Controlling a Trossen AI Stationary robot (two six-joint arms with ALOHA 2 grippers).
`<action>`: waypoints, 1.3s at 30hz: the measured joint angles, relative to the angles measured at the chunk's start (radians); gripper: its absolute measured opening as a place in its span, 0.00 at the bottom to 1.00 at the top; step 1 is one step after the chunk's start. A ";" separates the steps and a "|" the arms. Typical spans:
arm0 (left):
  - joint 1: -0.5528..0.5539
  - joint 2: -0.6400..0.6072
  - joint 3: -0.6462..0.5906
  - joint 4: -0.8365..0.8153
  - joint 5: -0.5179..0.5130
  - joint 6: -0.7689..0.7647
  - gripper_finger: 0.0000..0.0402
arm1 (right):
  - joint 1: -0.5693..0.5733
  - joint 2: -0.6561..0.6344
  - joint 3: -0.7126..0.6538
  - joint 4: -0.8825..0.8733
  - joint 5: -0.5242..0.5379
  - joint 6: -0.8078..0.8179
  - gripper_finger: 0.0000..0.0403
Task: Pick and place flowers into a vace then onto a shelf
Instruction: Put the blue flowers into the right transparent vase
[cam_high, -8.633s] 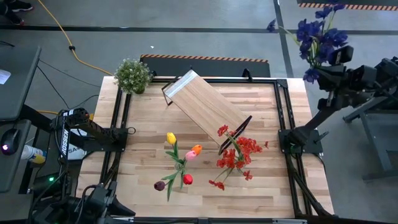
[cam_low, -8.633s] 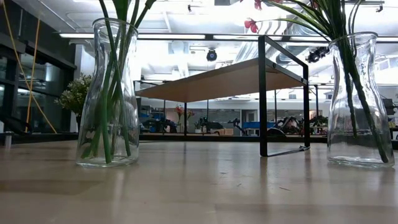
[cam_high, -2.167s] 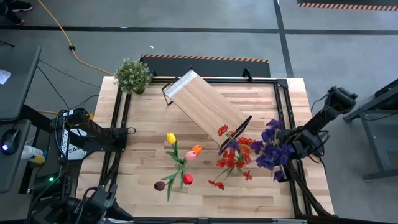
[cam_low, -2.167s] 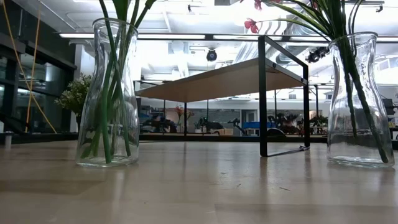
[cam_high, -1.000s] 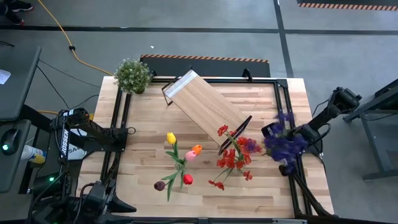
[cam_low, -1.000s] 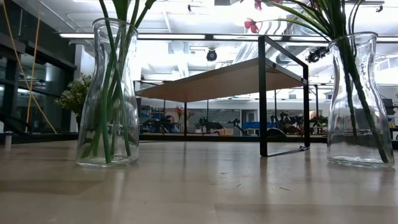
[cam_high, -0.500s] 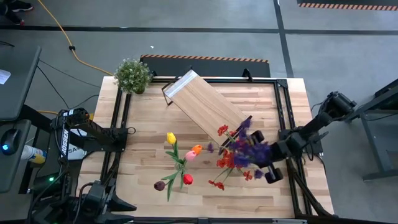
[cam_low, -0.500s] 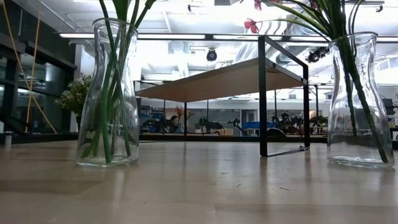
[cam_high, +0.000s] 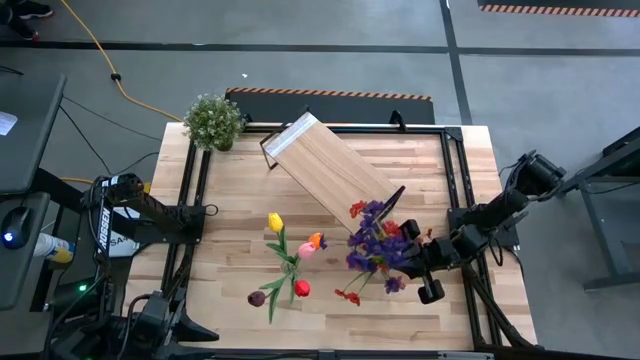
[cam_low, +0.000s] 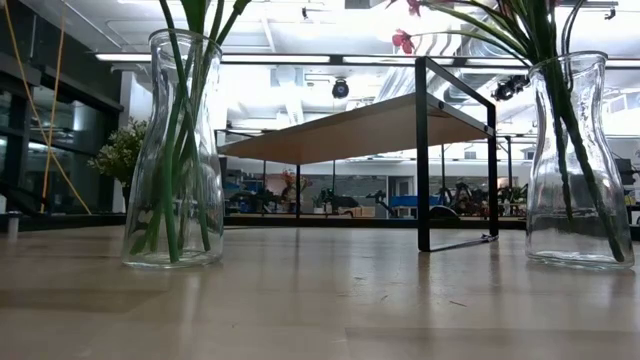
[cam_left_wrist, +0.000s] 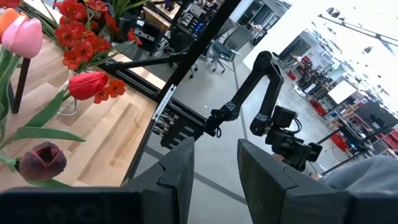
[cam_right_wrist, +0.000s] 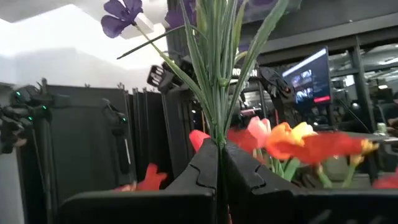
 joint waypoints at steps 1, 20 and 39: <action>0.000 0.000 0.000 0.000 0.000 0.000 0.39 | 0.006 0.003 0.000 0.000 0.011 -0.003 0.00; 0.000 0.000 0.000 0.008 -0.008 -0.006 0.39 | 0.086 -0.050 0.000 0.000 0.061 -0.165 0.00; 0.009 0.000 0.000 0.018 -0.082 -0.049 0.39 | 0.125 -0.115 0.019 0.000 0.011 -0.302 0.00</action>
